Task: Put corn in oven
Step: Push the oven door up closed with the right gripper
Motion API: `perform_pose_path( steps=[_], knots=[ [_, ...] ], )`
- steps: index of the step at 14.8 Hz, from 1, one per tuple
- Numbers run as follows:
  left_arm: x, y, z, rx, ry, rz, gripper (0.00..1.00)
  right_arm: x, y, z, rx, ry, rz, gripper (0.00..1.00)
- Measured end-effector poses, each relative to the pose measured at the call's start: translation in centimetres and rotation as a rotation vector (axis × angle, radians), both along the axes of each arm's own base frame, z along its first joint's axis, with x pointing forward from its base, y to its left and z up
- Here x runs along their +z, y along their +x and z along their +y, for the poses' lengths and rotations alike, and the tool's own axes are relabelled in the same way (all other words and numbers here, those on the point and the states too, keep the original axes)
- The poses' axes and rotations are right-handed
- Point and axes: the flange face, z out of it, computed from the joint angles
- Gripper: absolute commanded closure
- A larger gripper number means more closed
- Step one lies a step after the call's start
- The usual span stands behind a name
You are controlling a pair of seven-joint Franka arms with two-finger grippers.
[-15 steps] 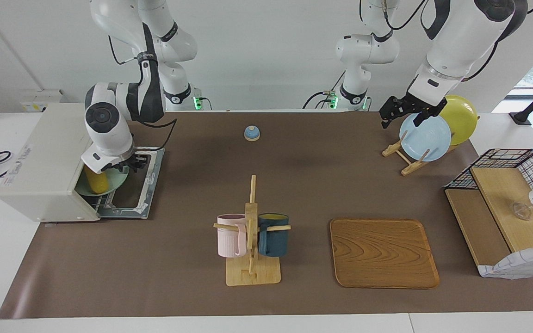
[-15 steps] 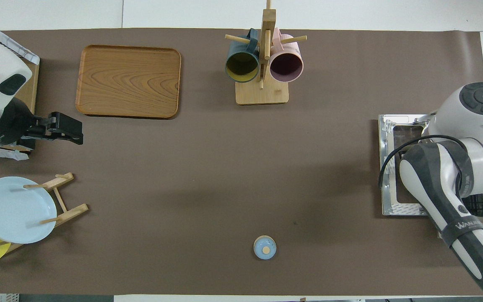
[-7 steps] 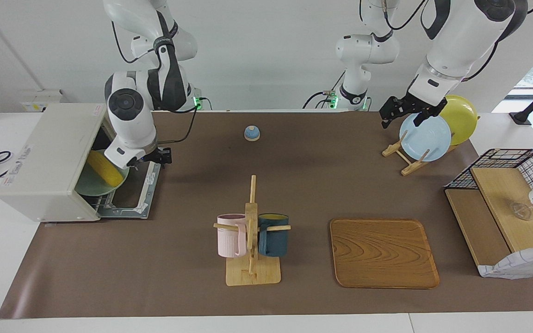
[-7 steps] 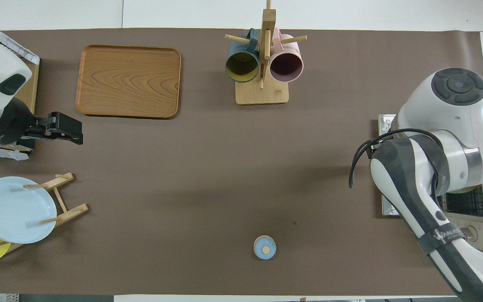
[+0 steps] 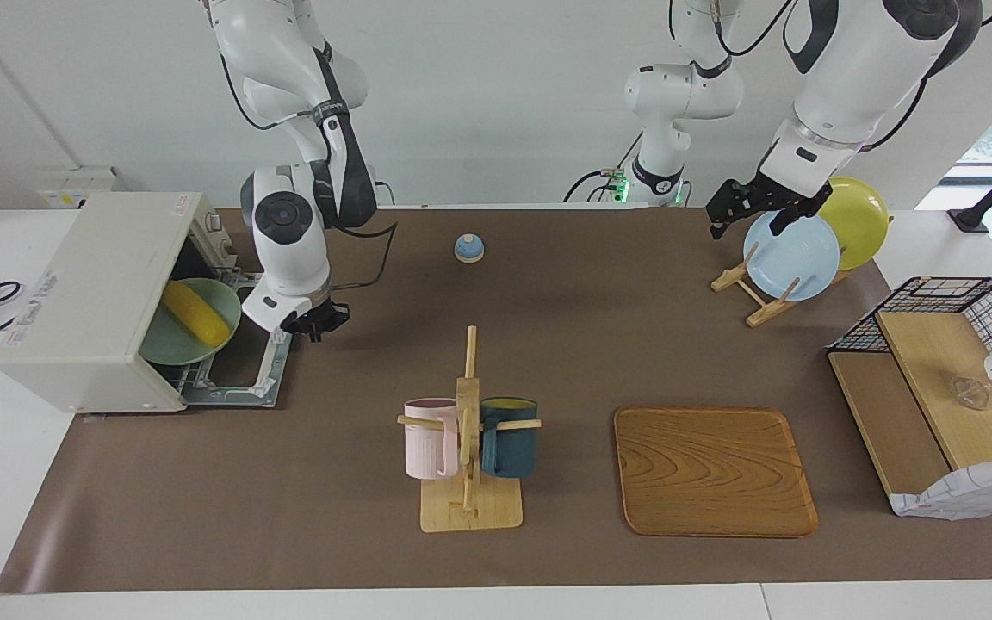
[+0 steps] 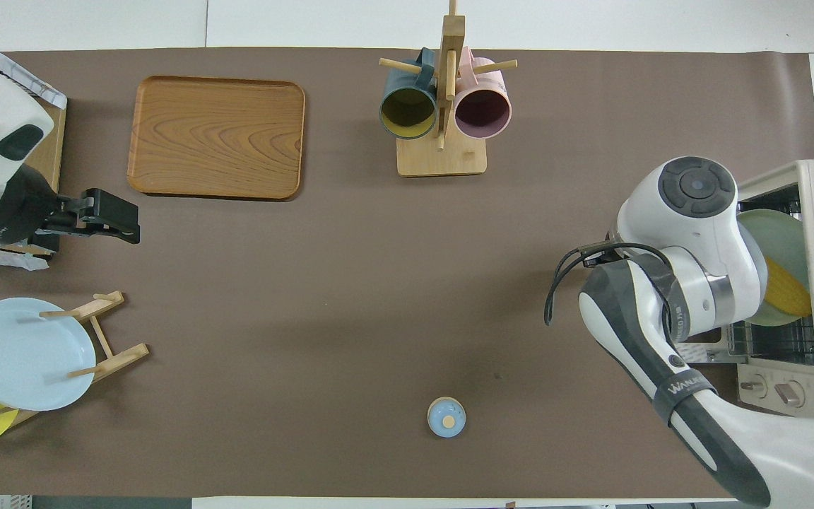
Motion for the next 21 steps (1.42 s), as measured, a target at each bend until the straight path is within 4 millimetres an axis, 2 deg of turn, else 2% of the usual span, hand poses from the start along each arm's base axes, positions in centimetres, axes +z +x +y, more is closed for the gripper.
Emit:
perform_pose_path(
  steps=[2, 5, 11, 16, 21],
  knots=[
    [0.0, 0.0, 0.0, 0.000, 0.000, 0.000, 0.00, -1.9, -0.1, 0.1, -0.023, -0.007, 0.020, 1.00],
    [0.0, 0.0, 0.0, 0.000, 0.000, 0.000, 0.00, -3.0, -0.2, -0.2, -0.032, -0.012, 0.039, 1.00],
    [0.0, 0.0, 0.0, 0.000, 0.000, 0.000, 0.00, -3.2, -0.2, -0.7, -0.016, -0.038, 0.041, 1.00],
    [0.0, 0.0, 0.0, 0.000, 0.000, 0.000, 0.00, -3.5, -0.2, -3.0, -0.008, -0.090, 0.052, 1.00],
    [0.0, 0.0, 0.0, 0.000, 0.000, 0.000, 0.00, -3.7, -0.4, -3.2, 0.036, -0.142, 0.062, 1.00]
  ],
)
